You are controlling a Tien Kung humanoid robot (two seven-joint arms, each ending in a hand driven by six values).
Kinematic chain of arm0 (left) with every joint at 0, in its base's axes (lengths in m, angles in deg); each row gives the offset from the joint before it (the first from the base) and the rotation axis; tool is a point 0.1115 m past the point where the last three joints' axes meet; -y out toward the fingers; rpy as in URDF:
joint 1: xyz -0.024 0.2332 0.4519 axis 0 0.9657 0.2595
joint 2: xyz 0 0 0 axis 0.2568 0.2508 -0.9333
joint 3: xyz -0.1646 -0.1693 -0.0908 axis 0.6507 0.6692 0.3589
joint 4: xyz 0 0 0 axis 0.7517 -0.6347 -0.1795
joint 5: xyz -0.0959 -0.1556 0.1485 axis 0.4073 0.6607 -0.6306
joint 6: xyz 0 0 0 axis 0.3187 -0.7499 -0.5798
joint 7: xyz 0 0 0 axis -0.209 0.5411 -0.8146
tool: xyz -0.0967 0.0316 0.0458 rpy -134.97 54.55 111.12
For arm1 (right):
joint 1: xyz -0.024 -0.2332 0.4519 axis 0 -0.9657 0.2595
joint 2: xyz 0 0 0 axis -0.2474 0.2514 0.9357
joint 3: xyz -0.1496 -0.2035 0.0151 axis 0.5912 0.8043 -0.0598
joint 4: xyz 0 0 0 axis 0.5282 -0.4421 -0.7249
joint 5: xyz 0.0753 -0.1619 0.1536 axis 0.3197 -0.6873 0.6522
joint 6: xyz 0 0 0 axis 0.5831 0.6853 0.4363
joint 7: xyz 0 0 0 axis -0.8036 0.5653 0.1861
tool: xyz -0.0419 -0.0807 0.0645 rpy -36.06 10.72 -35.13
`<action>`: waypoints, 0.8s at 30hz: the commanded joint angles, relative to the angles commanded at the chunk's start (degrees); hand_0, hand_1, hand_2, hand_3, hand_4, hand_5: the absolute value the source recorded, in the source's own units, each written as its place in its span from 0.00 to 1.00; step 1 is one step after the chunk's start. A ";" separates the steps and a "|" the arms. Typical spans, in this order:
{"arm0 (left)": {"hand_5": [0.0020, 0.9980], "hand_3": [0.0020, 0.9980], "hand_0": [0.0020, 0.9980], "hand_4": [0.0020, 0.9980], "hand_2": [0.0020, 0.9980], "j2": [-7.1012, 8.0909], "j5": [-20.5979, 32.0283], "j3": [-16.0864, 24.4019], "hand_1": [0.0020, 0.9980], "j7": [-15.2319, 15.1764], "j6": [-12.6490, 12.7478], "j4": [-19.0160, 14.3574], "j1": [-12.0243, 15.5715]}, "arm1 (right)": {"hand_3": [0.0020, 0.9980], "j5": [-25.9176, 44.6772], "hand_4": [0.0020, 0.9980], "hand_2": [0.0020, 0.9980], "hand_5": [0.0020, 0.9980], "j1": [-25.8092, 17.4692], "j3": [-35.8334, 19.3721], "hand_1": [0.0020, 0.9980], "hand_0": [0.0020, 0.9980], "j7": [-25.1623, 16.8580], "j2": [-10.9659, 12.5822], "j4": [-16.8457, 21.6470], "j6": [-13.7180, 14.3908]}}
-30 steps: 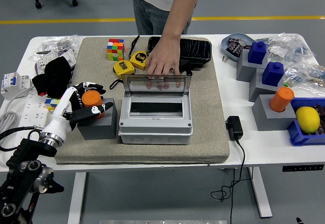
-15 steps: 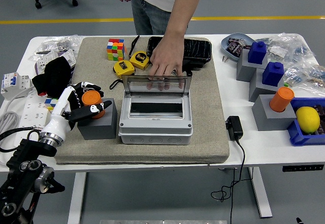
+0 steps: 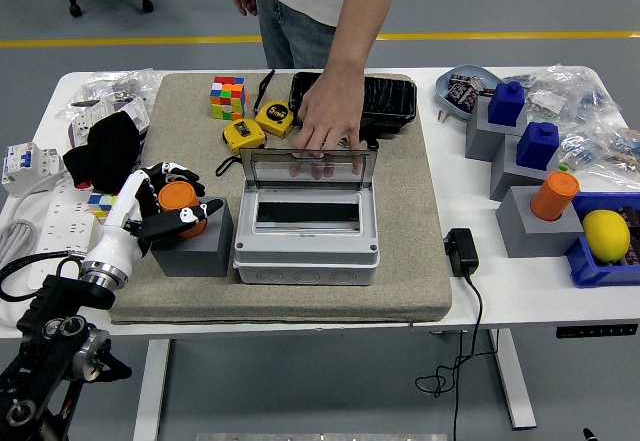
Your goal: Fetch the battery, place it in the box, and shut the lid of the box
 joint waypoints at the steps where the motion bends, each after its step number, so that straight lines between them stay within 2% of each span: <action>1: 0.00 0.40 0.33 1.00 0.40 0.05 0.10 -0.28 0.44 -0.07 0.16 0.02 -0.02 | 0.78 -0.01 1.00 0.74 1.00 0.01 0.01 0.73 0.81 0.00 0.01 0.00 0.00; 12: 0.00 0.39 0.33 1.00 0.39 0.31 1.73 -2.76 0.44 -1.32 2.73 0.01 -0.09 | 0.78 0.03 1.00 0.74 1.00 -0.03 0.23 0.73 0.81 0.03 0.01 0.00 -0.02; 24: 0.00 0.39 0.37 1.00 0.39 0.43 2.78 -4.68 0.45 -1.80 3.76 0.08 -0.75 | 0.78 0.15 1.00 0.74 1.00 0.03 0.14 0.73 0.81 0.04 -0.01 0.00 0.00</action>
